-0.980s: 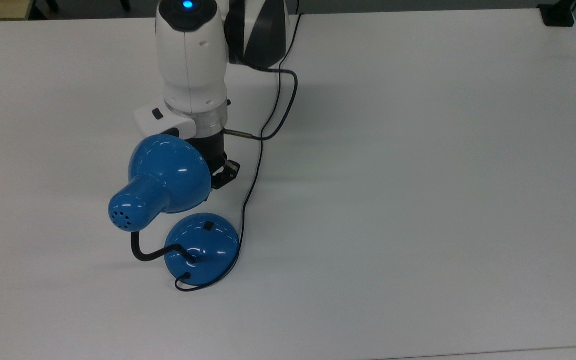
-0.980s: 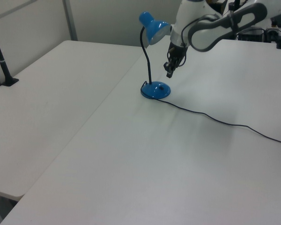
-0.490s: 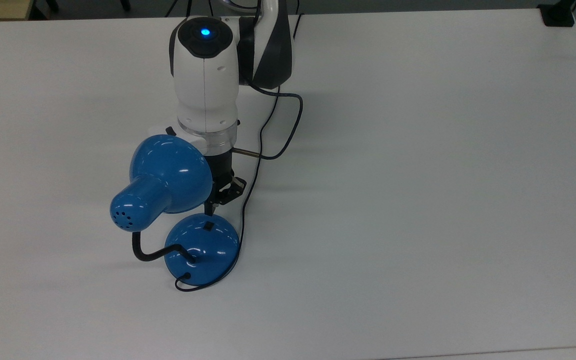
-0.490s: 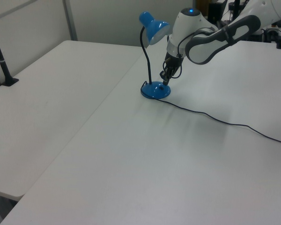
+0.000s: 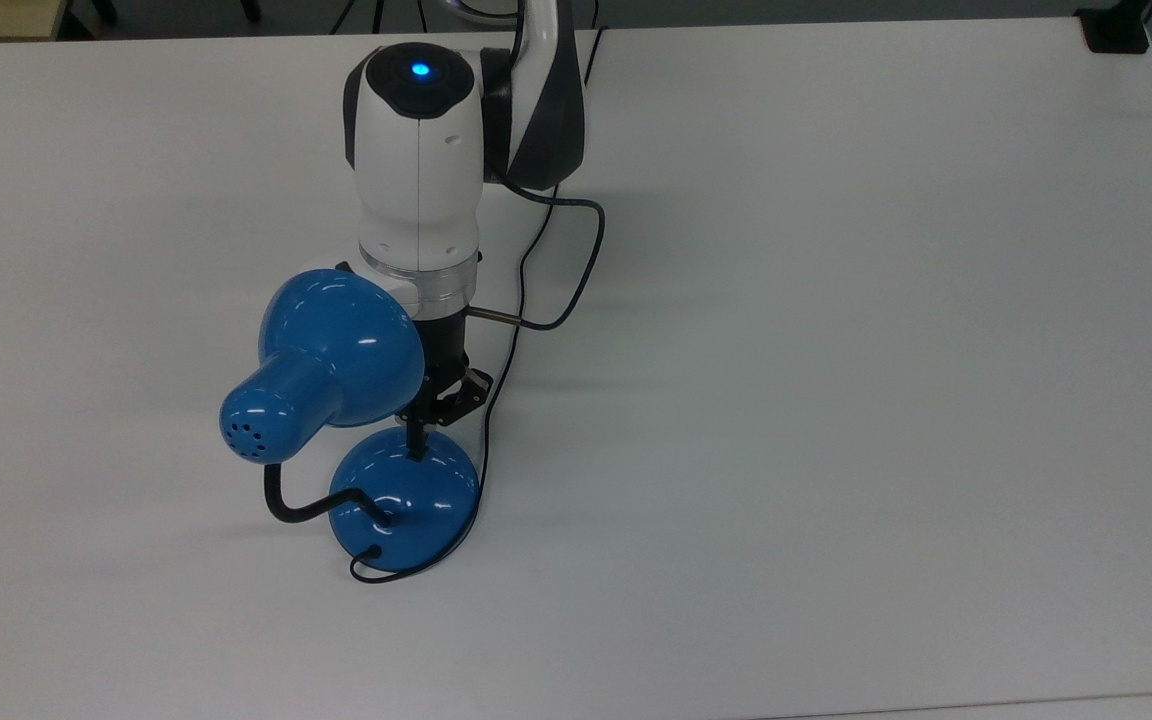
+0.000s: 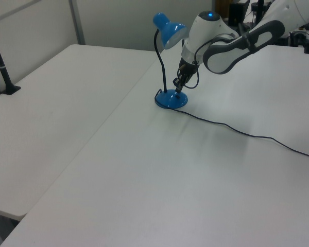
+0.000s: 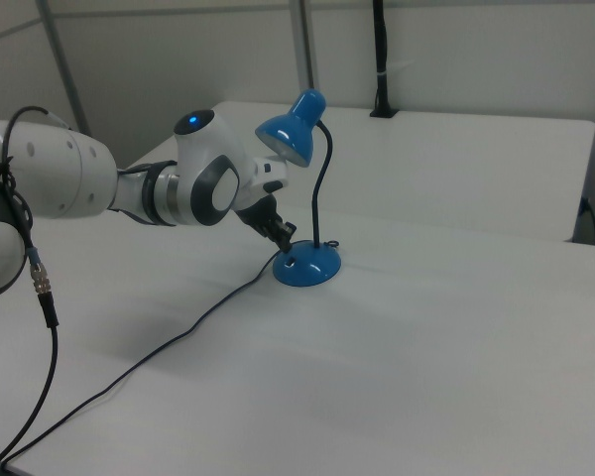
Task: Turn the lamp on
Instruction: 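Press the switch on the lamp base with the gripper fingertips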
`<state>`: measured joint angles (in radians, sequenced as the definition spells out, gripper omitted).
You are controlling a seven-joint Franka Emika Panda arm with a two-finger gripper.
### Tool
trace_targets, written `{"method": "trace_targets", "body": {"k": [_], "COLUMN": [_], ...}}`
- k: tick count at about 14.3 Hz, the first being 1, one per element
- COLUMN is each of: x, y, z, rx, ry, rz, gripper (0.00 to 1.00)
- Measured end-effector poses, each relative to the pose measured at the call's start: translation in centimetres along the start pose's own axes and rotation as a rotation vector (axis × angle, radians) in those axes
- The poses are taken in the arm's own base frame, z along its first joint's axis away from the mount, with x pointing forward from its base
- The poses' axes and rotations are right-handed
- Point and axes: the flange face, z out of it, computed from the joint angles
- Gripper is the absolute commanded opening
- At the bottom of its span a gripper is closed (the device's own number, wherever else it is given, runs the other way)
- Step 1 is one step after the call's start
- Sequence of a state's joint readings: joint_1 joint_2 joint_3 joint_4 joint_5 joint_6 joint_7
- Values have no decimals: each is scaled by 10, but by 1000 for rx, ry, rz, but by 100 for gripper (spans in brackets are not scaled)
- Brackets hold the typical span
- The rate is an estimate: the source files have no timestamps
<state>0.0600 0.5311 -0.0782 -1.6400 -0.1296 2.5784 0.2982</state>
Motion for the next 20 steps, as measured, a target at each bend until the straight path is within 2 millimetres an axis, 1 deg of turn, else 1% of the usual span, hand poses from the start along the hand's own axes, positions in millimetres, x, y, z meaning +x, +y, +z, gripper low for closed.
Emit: {"method": "trace_targets", "body": {"k": [5,15,20], "x": [5,-1,-7], "y": [-3,-3,-3], "z": [2,14,20], "rx": [22,3,-7], "ry": [69,57,44], "rz": [16,-8,-23], "gripper": [0,0,0]}}
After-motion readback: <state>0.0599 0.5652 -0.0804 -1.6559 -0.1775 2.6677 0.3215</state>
